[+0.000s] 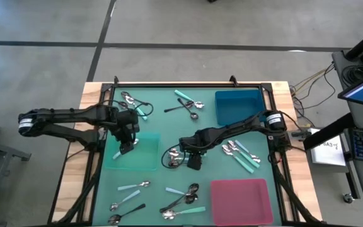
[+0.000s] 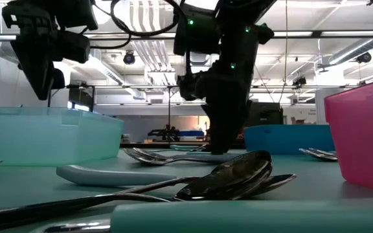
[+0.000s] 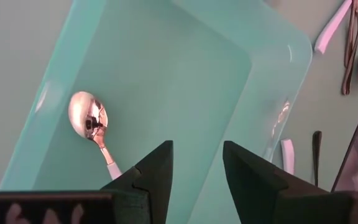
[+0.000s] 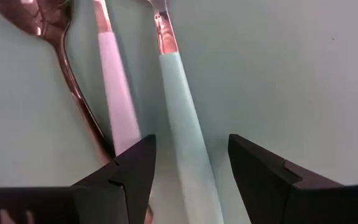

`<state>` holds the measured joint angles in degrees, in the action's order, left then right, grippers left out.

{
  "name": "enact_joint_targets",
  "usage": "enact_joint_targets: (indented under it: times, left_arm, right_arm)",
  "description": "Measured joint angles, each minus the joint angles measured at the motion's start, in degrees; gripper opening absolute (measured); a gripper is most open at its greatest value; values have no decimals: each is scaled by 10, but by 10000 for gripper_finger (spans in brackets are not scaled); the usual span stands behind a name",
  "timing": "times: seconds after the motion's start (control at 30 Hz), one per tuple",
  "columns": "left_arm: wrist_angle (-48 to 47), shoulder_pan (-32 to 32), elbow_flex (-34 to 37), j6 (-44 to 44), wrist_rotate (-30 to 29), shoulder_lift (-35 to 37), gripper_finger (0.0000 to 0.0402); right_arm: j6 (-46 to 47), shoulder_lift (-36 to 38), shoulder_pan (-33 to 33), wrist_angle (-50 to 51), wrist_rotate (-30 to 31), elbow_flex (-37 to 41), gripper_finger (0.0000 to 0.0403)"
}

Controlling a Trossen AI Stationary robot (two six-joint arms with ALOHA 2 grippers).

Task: Sort silverware by color (type)
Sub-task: Put the green spoon into the blue bin

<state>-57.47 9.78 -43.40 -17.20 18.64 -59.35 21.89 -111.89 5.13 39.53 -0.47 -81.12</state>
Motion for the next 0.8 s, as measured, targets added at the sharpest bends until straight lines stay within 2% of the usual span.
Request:
enact_joint_targets:
  times: [0.23, 0.33, 0.5, 0.67, 0.8]
  left_arm:
    - [17, 0, 0, 0, 0, 0, 126]
    - [21, 0, 0, 0, 0, 0, 126]
    - [25, 0, 0, 0, 0, -1, 126]
    - [26, 0, 0, -1, -1, -1, 126]
    - [28, 0, 0, -8, -1, -1, 126]
  right_arm:
    - [-17, -12, 0, -1, 8, -1, 177]
    - [-16, -12, 0, 1, 8, -1, 138]
    - [-17, -10, -2, 2, 7, -1, 43]
    - [-23, 3, -9, 33, 6, -7, 43]
    - [-39, 39, -22, 81, 56, -13, 43]
